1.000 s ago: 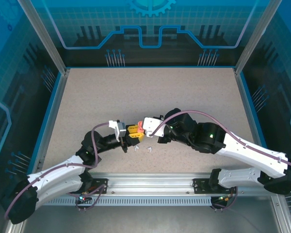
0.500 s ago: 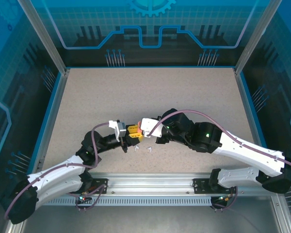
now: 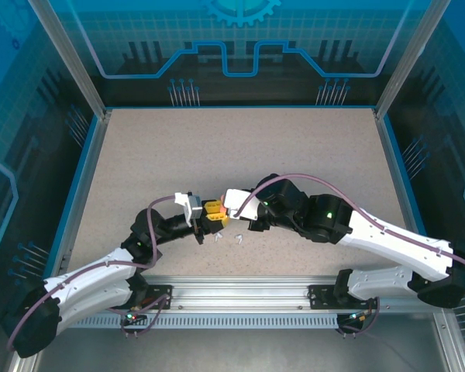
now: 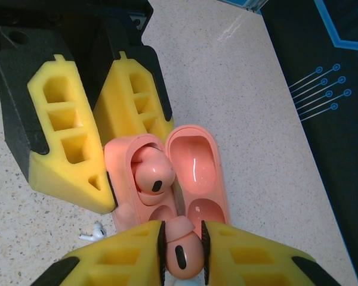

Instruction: Insert the wireless bluetooth earbuds into the charging case

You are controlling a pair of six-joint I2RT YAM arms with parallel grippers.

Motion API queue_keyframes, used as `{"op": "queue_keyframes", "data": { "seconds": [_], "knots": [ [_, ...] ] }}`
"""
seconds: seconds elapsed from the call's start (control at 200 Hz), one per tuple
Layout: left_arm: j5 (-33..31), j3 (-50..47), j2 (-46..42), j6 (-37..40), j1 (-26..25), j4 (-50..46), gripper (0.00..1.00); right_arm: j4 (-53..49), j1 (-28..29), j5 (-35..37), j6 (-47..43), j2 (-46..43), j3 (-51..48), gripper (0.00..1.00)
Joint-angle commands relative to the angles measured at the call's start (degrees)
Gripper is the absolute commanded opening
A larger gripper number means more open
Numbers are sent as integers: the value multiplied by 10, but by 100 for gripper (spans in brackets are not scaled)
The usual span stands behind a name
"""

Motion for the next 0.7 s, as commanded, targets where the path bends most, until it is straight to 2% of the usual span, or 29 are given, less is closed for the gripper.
{"op": "queue_keyframes", "data": {
  "seconds": [0.0, 0.25, 0.39, 0.505, 0.63, 0.695],
  "knots": [
    [3, 13, -10, 3, -3, 29, 0, -23, 2, -44, 22, 7, 24, 28],
    [2, 9, -9, 4, -3, 33, 0, -28, -13, -86, 31, 1, 45, 38],
    [0, 8, -11, 3, -4, 34, 0, -29, -26, -96, 49, -7, 65, 48],
    [-3, 8, -11, 3, -4, 39, 0, -20, -54, -117, 87, -31, 80, 69],
    [-4, 7, -11, -3, -4, 47, 0, 14, -124, -218, 149, -72, 50, 97],
    [-3, 7, -12, -7, -4, 53, 0, 43, -167, -287, 185, -91, 17, 100]
  ]
}}
